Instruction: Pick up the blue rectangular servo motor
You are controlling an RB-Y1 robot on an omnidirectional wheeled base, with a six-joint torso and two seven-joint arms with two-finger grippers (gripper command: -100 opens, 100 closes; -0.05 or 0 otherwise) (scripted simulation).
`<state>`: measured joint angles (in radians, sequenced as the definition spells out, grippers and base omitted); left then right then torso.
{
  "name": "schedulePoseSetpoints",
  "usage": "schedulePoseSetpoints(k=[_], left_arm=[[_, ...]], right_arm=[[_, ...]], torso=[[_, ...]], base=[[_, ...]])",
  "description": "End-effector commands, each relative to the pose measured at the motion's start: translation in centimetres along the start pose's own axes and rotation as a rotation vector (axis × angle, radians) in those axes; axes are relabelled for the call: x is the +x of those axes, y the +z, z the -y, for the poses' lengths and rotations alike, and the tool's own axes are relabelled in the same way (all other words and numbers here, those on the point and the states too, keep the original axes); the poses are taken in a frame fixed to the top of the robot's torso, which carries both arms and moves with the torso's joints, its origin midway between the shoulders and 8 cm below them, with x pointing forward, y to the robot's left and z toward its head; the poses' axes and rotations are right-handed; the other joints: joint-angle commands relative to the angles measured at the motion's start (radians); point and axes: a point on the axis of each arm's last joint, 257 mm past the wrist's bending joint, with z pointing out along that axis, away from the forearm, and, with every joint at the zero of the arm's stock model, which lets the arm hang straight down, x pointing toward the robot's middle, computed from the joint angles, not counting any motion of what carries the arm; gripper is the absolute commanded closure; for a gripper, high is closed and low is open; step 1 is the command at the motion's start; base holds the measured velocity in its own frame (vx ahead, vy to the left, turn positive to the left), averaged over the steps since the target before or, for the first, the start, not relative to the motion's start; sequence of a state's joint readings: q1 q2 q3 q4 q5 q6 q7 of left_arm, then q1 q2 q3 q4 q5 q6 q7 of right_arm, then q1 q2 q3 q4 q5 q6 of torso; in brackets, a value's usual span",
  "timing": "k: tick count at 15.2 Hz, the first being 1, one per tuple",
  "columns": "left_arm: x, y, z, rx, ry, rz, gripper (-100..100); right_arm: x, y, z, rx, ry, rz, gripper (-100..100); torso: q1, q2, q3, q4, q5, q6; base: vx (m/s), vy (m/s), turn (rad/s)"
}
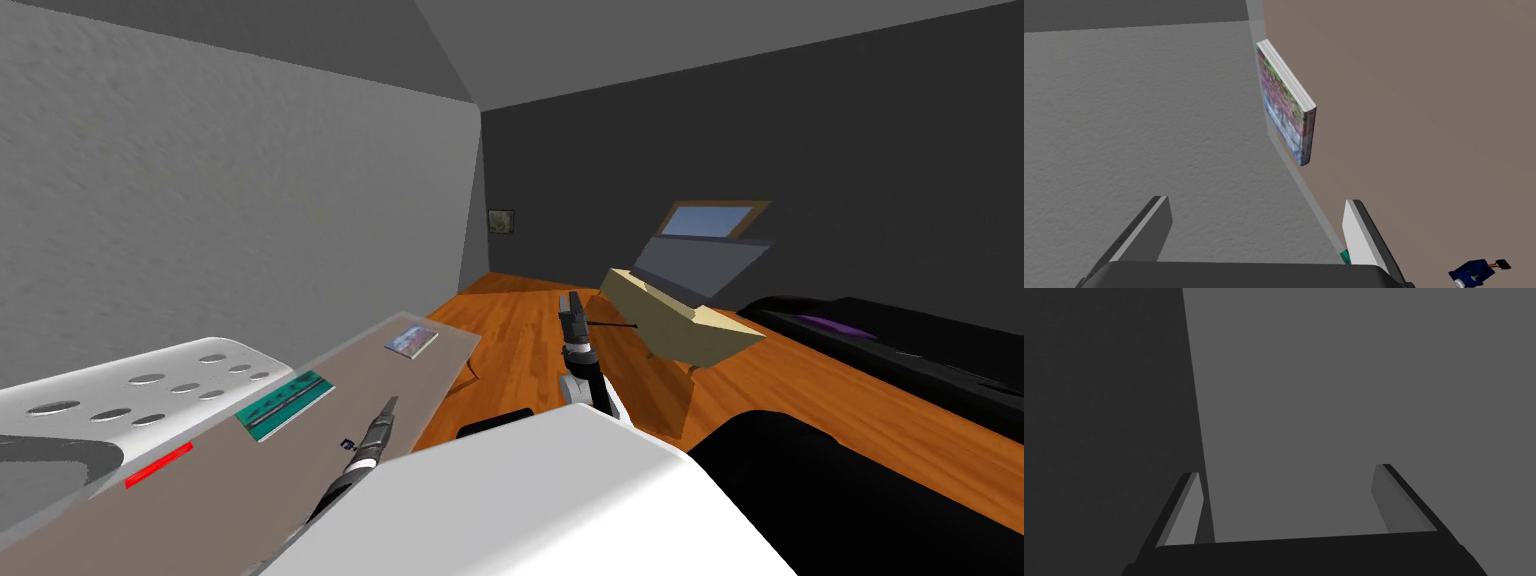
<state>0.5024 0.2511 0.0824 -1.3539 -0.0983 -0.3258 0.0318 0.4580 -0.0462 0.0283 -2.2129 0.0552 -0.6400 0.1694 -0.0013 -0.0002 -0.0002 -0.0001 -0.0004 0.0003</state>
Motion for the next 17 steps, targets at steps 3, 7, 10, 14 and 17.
schedulePoseSetpoints(k=[3, 7, 10, 14, 17], left_arm=[[-1.5, -1.3, -4.6, -0.092, 0.027, 0.014, -100], [-2.4, -2.5, -7.8, -0.16, 0.042, 0.021, -100], [-3.4, -3.9, -10.8, -0.228, 0.056, 0.029, -100], [-5.4, -6.0, -14.5, -0.312, 0.085, 0.047, -100], [-6.2, -8.2, -17.8, -0.39, 0.094, 0.053, -100]], right_arm=[[0.0, 0.0, 0.0, 0.0, 0.0, 0.0, 0], [0.0, 0.0, 0.0, 0.0, 0.0, 0.0, 0], [0.0, 0.0, 0.0, 0.0, 0.0, 0.0, 0], [0.0, 0.0, 0.0, 0.0, 0.0, 0.0, 0], [0.0, 0.0, 0.0, 0.0, 0.0, 0.0, 0]], torso=[[0.0, 0.0, 0.0, 0.0, 0.0, -0.001], [0.001, 0.0, 0.0, 0.0, 0.0, 0.0], [0.001, 0.0, 0.0, 0.0, 0.0, 0.0], [0.002, 0.0, 0.0, 0.0, 0.0, -0.001], [0.002, 0.0, 0.0, 0.0, 0.0, 0.0]], base=[[0.036, 0.005, -0.158], [0.037, 0.013, -0.153], [0.033, 0.014, -0.165], [0.036, 0.028, -0.167], [0.035, 0.032, -0.198]])
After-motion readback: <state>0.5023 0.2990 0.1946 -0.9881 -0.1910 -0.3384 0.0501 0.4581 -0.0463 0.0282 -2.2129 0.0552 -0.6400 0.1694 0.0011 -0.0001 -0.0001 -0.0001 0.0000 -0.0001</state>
